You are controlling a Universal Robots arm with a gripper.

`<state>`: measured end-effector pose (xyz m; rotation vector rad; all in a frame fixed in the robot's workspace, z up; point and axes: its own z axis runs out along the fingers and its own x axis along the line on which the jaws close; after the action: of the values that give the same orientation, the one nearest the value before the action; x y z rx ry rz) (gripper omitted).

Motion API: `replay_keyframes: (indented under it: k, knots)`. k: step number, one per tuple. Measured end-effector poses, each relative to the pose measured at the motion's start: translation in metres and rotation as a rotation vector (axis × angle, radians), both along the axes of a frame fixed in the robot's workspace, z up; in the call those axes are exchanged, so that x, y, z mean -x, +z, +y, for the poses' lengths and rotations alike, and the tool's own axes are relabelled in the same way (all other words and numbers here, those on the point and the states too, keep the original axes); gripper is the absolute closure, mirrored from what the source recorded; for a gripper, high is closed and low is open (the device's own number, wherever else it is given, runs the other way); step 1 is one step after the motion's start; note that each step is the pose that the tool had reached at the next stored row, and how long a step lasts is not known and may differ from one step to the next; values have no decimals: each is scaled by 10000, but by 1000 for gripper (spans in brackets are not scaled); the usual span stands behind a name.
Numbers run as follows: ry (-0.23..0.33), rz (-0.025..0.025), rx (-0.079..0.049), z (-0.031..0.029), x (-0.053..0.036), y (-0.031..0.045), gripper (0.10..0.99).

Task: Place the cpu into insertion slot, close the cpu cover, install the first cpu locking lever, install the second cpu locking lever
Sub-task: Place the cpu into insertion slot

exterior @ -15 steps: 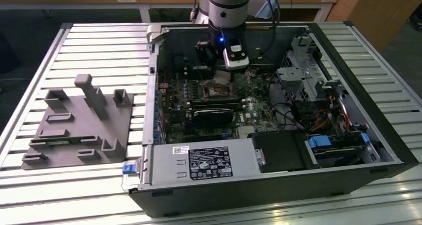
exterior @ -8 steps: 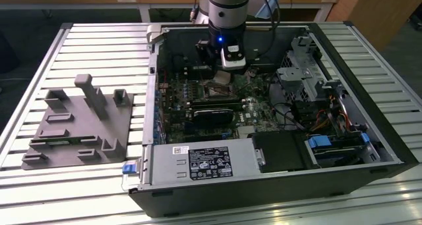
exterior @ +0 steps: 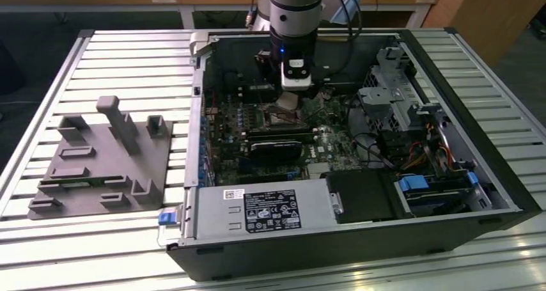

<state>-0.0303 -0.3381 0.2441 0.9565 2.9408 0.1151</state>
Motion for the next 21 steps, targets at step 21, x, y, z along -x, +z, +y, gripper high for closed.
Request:
replay_keyframes:
  k: [21]
  knots:
    - [-3584,1,15,0,0,-17,545]
